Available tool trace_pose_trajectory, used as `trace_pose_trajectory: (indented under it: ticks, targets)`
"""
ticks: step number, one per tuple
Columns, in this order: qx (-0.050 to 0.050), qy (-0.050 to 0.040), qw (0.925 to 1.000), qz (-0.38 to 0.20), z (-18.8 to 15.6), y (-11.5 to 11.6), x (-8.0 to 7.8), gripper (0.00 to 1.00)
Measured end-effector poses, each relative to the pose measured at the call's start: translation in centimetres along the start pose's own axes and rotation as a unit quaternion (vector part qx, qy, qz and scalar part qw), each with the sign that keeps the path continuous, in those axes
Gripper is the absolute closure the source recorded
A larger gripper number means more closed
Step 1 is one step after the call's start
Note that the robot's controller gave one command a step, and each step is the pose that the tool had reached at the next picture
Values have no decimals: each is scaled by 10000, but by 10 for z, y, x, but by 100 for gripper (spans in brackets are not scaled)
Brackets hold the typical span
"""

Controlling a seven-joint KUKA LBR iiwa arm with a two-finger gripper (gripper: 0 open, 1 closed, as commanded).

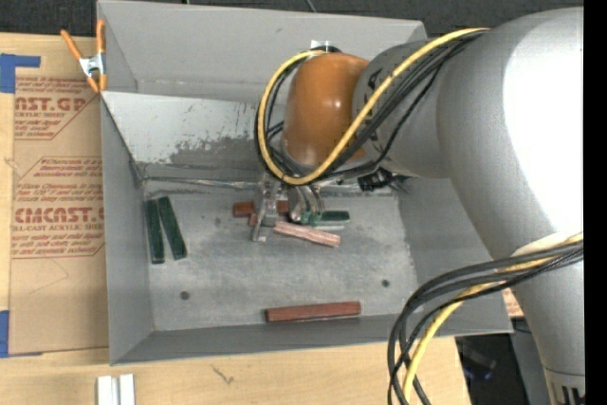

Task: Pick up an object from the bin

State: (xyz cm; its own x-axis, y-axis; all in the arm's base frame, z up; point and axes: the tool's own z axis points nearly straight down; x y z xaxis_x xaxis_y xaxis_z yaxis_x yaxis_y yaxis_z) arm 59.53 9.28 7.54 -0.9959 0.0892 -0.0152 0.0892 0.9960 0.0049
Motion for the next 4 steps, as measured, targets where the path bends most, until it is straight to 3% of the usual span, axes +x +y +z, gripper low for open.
trace_pose_trajectory:
  ticks: [3, 4]
  targets:
    - [-3, -1, 10000, 4, 0, 0, 0, 100]
    - [19, 50, 9999, -146, -150, -21, -2, 100]
